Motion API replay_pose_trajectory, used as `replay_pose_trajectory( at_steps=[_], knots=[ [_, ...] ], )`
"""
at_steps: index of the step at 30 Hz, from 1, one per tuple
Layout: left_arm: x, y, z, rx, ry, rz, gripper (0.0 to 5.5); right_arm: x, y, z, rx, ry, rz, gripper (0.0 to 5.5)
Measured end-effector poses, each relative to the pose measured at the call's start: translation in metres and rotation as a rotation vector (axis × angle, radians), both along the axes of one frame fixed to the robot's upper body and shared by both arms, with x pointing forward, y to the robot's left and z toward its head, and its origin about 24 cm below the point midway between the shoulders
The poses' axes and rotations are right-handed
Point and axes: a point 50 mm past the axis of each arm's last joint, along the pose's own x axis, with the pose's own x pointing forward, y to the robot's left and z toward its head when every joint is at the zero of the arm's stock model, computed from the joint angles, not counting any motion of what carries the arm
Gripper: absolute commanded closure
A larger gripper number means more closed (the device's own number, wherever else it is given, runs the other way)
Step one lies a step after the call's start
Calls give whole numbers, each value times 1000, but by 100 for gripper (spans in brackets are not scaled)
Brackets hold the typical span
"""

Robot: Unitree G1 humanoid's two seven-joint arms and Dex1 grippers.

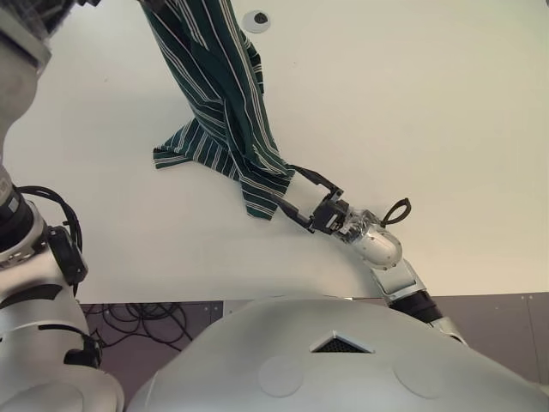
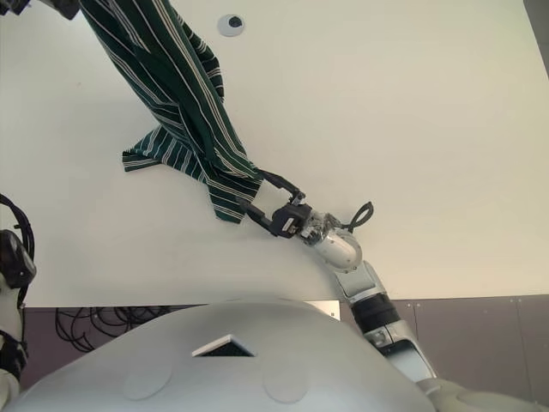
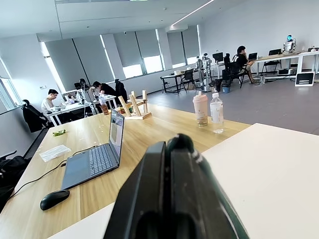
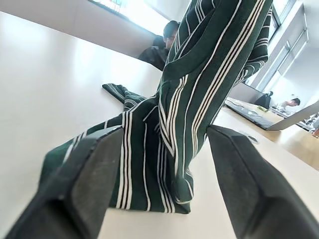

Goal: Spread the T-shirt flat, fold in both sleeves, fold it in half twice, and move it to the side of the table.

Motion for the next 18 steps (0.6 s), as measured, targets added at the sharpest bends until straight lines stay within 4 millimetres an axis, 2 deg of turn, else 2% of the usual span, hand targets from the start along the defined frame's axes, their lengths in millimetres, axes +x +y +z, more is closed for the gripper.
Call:
replay_pose_trajectory(
  at_steps=[4,11,18],
  knots=[
    [-2,1,1,0,-1,4,550,12,8,-4,-39,-7,-41,390],
    [-3,2,1,5,4,10,550,20,17,-9,-129,-38,-33,522],
    [-4,2,2,2,5,11,550,22,18,-10,-134,-41,-40,528]
  ],
)
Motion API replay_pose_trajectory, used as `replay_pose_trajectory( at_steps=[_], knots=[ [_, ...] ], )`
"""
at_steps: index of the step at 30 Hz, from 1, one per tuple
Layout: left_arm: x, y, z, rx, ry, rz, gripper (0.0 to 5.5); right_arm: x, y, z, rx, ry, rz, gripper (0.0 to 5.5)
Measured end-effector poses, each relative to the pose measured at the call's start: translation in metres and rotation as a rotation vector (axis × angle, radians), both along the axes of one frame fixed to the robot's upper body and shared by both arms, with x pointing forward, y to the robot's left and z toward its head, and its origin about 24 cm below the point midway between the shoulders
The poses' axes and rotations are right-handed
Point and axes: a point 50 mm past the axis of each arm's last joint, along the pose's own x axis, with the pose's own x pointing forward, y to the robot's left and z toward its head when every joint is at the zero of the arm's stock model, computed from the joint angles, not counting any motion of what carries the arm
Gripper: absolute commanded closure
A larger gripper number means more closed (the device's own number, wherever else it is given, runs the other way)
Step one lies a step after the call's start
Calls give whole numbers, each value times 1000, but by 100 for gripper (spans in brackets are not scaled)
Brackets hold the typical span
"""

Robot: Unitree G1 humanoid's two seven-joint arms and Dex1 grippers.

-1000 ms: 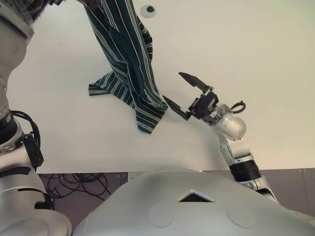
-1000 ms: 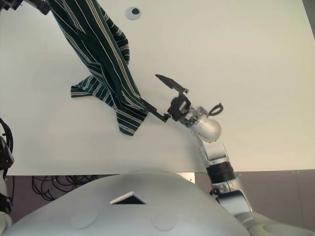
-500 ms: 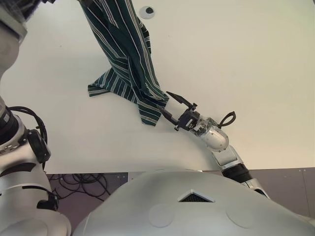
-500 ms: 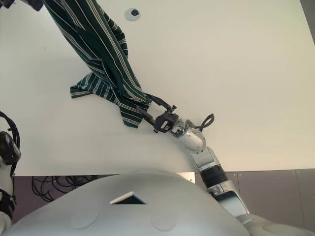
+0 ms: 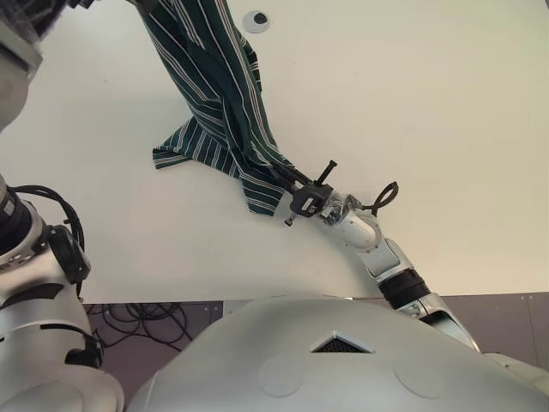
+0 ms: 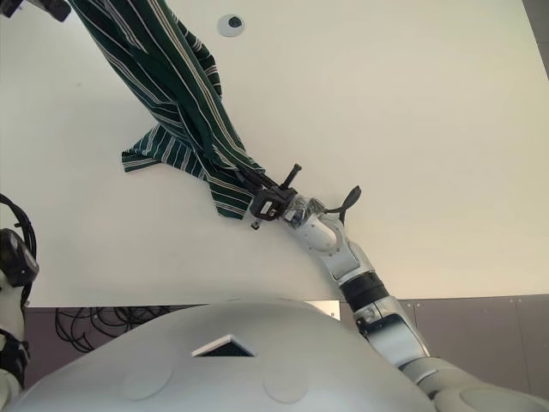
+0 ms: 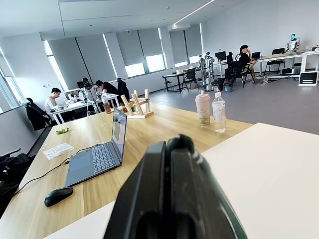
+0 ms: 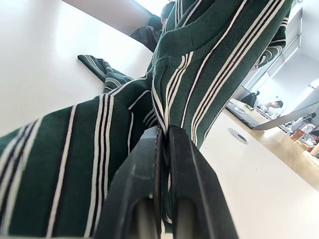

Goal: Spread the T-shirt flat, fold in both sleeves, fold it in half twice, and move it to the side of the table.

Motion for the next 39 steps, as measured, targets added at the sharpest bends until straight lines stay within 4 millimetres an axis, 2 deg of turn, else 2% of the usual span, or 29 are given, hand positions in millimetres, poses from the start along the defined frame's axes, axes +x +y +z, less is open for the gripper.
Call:
replay_pose_trajectory(
  at_steps=[2,3,19,23,24,26,31,33,39],
  knots=[
    [0,0,0,-2,-3,1,550,1,-1,-1,-1,6,-13,528],
    [0,0,1,-3,-4,1,550,2,-1,-1,-2,3,-17,549],
    [0,-1,0,-9,-3,-12,550,13,-5,4,13,-51,-92,549],
    [3,6,-6,-1,10,1,550,34,-47,33,149,-191,-298,549],
    [4,7,-11,11,29,-7,550,46,-62,51,170,-272,-332,549],
    [4,9,-16,38,43,-31,550,58,-75,72,196,-348,-347,549],
    [9,21,-35,51,120,-75,550,84,-108,112,233,-365,-308,549],
    [7,25,-42,63,148,-148,550,89,-116,120,241,-321,-242,549],
    [5,44,-70,125,220,-287,550,118,-153,169,248,-311,-176,549]
  ],
)
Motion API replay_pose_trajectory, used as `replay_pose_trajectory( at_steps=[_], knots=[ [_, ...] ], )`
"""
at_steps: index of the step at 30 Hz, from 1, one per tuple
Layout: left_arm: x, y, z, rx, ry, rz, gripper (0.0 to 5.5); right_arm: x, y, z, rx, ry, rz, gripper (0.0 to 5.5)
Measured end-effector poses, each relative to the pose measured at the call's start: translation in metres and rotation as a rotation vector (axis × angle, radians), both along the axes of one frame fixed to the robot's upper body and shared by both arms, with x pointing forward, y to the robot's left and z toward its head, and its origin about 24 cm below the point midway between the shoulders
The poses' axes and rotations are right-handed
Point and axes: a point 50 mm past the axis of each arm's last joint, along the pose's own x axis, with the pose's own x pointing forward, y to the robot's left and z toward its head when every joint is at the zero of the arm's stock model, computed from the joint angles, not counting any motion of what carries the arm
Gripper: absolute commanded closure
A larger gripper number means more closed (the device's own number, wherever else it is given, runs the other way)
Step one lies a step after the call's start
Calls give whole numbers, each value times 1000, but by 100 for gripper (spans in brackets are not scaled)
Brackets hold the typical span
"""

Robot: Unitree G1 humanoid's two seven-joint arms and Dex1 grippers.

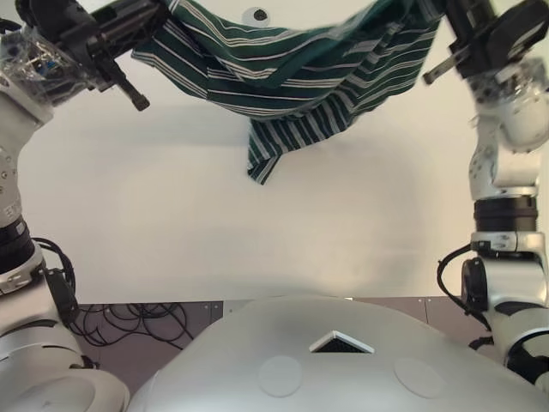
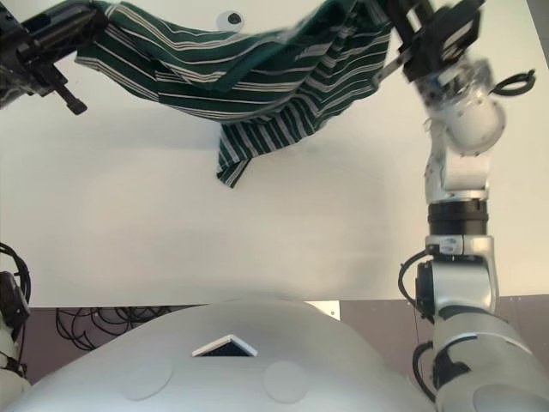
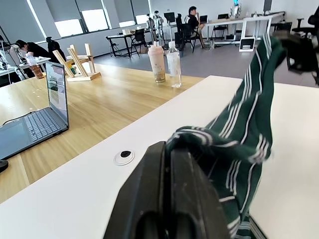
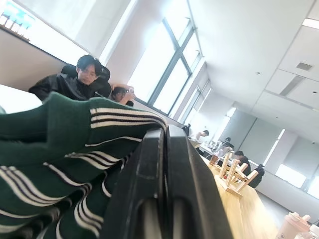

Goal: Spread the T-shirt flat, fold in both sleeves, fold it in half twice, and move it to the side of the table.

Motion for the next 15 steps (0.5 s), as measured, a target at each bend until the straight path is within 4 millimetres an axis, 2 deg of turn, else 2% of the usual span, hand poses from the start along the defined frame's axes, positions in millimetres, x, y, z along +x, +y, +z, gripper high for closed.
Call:
replay_pose_trajectory(
  at_steps=[2,4,8,11,15],
  knots=[
    [3,2,-7,27,6,-19,550,8,-7,14,15,-8,9,549],
    [8,3,-15,86,-8,-26,550,14,-10,20,12,5,19,549],
    [23,9,-31,307,-138,-14,550,22,-7,31,-11,16,51,549],
    [32,14,-27,409,-311,-27,550,30,-7,33,-17,42,38,549],
    [61,14,-13,414,-477,47,550,47,-5,38,-39,80,-2,549]
  ],
)
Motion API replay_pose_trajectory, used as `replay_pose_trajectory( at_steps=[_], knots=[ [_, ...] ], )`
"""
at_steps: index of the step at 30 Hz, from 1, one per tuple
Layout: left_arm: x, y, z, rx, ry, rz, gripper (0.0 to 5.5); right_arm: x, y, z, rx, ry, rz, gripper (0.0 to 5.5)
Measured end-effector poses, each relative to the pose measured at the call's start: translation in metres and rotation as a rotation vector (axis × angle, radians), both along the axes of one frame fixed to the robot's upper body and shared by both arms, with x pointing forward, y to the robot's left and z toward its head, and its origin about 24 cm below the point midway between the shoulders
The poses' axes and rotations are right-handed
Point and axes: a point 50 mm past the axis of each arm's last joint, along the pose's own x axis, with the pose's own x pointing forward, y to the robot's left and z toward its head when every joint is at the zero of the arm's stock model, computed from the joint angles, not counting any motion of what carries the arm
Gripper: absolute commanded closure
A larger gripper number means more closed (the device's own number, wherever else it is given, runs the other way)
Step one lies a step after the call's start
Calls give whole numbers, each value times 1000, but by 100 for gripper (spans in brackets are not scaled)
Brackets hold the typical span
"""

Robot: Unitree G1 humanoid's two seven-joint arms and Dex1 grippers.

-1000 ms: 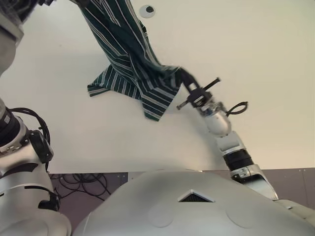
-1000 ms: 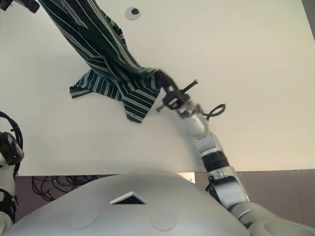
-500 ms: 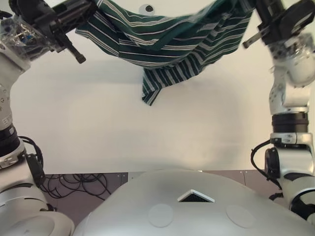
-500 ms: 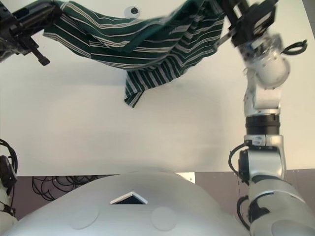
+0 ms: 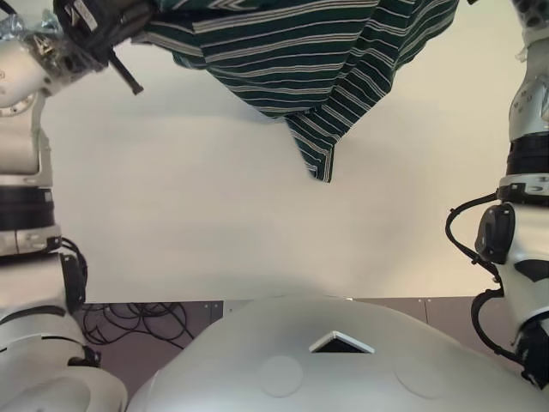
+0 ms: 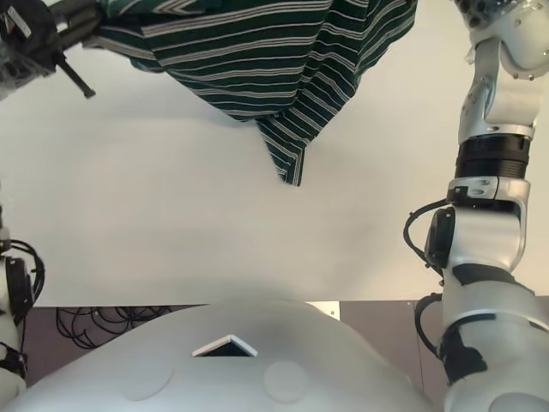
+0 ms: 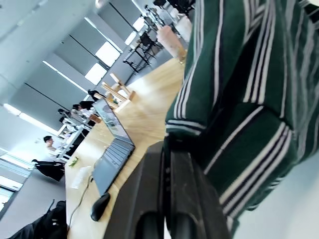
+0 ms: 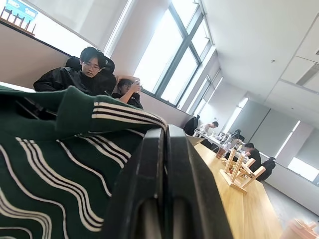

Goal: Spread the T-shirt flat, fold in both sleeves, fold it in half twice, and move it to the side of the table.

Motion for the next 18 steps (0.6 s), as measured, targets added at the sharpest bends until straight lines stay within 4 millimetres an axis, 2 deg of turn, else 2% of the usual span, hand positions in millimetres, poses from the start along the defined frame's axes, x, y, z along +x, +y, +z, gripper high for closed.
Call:
replay_pose_trajectory(
  at_steps=[2,4,8,9,14,18],
  knots=[
    [18,-2,12,-29,-49,26,550,11,4,8,-13,-2,-29,549],
    [39,-4,31,-73,-89,62,550,27,18,16,-21,3,-62,549],
    [65,-2,57,-136,-104,144,550,49,30,34,-21,27,-174,549],
    [71,-4,69,-145,-119,165,550,54,33,41,-43,28,-201,549],
    [83,-8,111,-165,-183,257,550,62,40,82,-57,-27,-312,549],
    [86,-12,130,-173,-215,299,550,63,45,109,-51,-72,-369,549]
  ],
)
